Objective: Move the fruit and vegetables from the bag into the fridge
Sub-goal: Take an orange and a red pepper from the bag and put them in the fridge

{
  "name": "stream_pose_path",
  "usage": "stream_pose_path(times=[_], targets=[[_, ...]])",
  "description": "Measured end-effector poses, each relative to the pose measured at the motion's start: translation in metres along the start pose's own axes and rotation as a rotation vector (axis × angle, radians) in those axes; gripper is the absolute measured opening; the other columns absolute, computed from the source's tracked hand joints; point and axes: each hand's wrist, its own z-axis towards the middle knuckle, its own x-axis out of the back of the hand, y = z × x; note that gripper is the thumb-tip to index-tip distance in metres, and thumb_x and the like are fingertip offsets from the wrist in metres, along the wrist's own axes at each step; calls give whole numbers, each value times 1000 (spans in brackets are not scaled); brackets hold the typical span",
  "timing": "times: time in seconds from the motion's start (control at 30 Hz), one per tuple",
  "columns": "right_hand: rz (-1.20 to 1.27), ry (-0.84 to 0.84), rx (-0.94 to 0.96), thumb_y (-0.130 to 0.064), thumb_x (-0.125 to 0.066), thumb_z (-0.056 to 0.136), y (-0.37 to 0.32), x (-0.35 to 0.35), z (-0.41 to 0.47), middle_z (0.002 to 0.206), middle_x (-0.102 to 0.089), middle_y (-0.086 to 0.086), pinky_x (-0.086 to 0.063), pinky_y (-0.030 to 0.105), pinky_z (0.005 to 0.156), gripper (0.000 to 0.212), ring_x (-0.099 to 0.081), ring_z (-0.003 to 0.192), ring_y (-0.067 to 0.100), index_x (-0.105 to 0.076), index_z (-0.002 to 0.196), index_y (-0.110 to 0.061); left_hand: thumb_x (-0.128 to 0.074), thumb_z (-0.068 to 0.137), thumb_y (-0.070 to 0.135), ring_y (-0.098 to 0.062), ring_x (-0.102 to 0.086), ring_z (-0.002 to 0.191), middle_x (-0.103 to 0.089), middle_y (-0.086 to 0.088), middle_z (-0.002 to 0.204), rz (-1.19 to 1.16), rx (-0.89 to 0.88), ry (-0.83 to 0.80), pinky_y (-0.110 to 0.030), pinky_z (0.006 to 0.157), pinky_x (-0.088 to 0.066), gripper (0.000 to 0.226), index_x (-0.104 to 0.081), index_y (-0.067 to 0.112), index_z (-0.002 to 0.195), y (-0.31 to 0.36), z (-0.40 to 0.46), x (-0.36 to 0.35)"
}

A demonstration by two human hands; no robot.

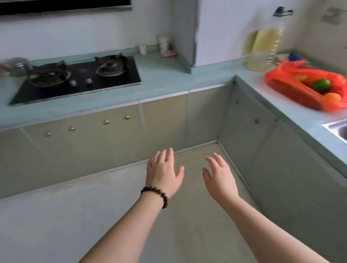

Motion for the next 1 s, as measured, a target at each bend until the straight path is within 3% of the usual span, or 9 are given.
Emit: stream_pose_path(times=[0.23, 0.47, 0.53, 0.67, 1.0], targets=[[0, 164, -199, -21, -45, 94, 96, 67, 60, 153, -29, 6, -27, 33, 113, 41, -21, 142, 20, -45, 135, -15, -42, 90, 48, -23, -24, 139, -34, -6, 149, -31, -201, -75, -41, 114, -21, 68, -24, 13, 146, 123, 107, -42], [12, 249, -353, -23, -46, 94, 155, 107, 98, 153, -29, 6, -24, 32, 114, 41, -22, 142, 22, -47, 134, -16, -41, 90, 49, -21, -22, 141, -32, -4, 150, -30, -340, -135, -39, 115, -18, 68, -23, 15, 147, 189, 183, -70], [32, 307, -460, -25, -46, 95, 194, 119, 158, 153, -28, 5, -22, 31, 115, 42, -21, 143, 20, -45, 135, -17, -41, 91, 48, -21, -21, 141, -31, -4, 151, -44, -419, -185, -39, 115, -17, 68, -23, 15, 147, 229, 259, -101], [3, 316, -489, -26, -47, 94, 207, 132, 181, 154, -27, 4, -20, 31, 115, 43, -19, 143, 18, -45, 136, -17, -40, 91, 48, -22, -19, 142, -29, -4, 152, -57, -468, -185, -40, 116, -16, 68, -21, 15, 148, 245, 285, -106], [55, 494, -689, -26, -47, 95, 242, 163, 356, 153, -28, 4, -25, 36, 114, 41, -23, 142, 19, -45, 135, -19, -40, 92, 48, -22, -20, 142, -30, -6, 152, -76, -732, -218, -40, 116, -18, 68, -20, 14, 148, 314, 489, -132]])
